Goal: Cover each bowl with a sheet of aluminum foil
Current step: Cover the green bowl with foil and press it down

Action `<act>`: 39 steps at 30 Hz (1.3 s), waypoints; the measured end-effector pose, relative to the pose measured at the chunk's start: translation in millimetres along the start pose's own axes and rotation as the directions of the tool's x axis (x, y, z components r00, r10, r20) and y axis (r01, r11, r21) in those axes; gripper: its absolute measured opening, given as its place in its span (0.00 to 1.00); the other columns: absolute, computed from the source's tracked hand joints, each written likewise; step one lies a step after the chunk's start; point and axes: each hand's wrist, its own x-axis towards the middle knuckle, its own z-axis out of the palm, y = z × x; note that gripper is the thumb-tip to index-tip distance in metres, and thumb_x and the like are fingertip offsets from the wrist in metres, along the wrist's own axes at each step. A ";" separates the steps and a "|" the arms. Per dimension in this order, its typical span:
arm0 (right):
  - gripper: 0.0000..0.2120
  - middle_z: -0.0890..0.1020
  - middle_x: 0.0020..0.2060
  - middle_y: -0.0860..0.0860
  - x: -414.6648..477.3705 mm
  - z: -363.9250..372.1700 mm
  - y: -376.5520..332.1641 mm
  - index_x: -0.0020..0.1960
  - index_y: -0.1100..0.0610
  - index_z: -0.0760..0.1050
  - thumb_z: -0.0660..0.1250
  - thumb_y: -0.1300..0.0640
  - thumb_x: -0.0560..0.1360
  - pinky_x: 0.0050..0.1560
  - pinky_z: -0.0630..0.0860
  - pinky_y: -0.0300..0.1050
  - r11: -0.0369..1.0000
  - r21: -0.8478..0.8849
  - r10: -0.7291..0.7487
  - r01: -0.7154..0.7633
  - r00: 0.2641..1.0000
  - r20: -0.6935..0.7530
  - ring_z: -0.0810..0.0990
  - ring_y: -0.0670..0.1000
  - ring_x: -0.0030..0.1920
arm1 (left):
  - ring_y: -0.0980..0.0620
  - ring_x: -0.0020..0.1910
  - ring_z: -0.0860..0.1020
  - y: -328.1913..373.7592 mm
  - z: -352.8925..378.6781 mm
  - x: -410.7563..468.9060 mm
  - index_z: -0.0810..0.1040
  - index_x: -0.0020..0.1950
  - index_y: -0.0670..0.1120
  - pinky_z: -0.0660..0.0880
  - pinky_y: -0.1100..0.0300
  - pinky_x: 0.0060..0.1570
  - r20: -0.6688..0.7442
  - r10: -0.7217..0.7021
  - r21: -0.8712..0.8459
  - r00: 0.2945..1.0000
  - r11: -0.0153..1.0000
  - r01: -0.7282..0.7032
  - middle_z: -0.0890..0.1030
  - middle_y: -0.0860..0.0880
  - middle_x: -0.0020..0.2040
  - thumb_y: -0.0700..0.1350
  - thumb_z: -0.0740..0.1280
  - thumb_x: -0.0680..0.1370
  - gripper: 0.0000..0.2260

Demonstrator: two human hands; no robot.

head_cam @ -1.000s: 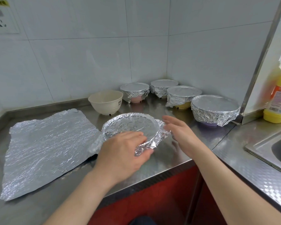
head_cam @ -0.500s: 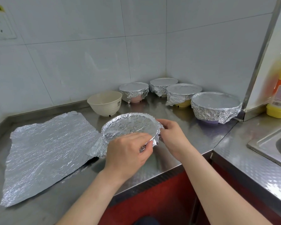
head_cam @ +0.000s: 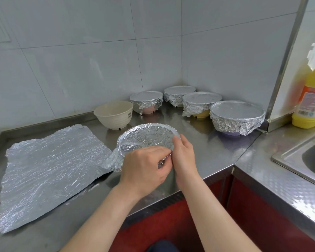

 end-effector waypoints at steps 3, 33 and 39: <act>0.27 0.67 0.72 0.49 -2.2 -1.9 -9.0 0.75 0.55 0.62 0.61 0.52 0.78 0.70 0.66 0.51 1.000 -0.007 0.022 -0.023 0.999 -0.036 0.68 0.51 0.70 | 0.57 0.45 0.81 -5.9 -13.2 2.9 0.84 0.45 0.49 0.77 0.59 0.49 -0.043 -0.007 -0.176 0.999 0.984 -0.001 0.84 0.56 0.43 0.48 0.63 0.76 0.10; 0.24 0.75 0.66 0.55 0.1 -20.5 -28.4 0.73 0.61 0.65 0.54 0.68 0.77 0.64 0.73 0.54 0.979 -0.189 0.080 -0.078 0.997 0.005 0.75 0.56 0.64 | 0.52 0.74 0.61 -24.6 -29.8 9.2 0.78 0.63 0.57 0.56 0.55 0.73 0.101 -0.286 -0.081 0.953 0.952 0.294 0.66 0.49 0.74 0.62 0.61 0.73 0.22; 0.30 0.74 0.68 0.54 -9.3 -16.1 -22.5 0.72 0.61 0.66 0.57 0.58 0.70 0.67 0.70 0.56 0.967 -0.254 0.033 -0.025 0.999 0.028 0.72 0.56 0.68 | 0.56 0.58 0.77 -8.8 -23.9 -22.6 0.85 0.51 0.55 0.72 0.58 0.60 0.025 -0.037 -0.145 0.999 0.989 0.040 0.81 0.56 0.59 0.61 0.65 0.73 0.15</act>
